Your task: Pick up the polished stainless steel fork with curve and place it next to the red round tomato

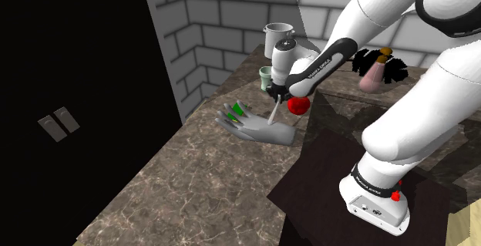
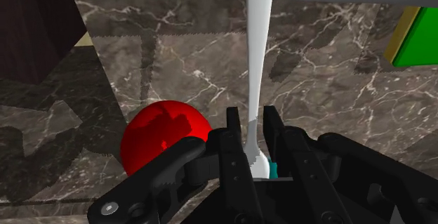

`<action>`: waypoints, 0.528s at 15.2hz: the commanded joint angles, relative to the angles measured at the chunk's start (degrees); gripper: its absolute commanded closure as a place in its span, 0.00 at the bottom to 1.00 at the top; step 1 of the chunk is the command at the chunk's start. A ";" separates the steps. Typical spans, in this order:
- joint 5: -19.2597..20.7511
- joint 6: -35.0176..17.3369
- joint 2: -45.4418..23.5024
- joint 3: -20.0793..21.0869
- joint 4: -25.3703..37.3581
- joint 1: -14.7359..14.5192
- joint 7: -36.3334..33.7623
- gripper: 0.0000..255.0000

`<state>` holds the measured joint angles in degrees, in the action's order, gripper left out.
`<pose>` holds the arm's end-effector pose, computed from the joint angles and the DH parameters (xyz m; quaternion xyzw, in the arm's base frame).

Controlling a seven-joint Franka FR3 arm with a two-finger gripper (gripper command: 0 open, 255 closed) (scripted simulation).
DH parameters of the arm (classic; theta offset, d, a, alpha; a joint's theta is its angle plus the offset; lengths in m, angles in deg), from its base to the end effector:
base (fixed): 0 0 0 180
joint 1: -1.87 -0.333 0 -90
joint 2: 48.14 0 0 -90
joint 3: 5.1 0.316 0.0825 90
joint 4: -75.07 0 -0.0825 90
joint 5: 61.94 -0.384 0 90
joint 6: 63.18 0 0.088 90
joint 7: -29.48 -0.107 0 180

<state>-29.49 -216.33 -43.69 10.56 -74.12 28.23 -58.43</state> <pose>0.4406 -0.0680 0.2912 0.8054 -0.5686 0.1479 0.0788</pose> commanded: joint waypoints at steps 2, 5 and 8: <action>2.98 -1.44 -1.87 0.06 -0.02 0.55 -2.54 1.00; 2.98 -1.44 -1.87 0.04 -0.02 0.54 -2.54 1.00; 2.98 -1.44 -1.88 0.04 -0.02 0.54 -2.54 1.00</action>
<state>-26.53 -217.76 -45.56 10.60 -74.15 28.77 -60.95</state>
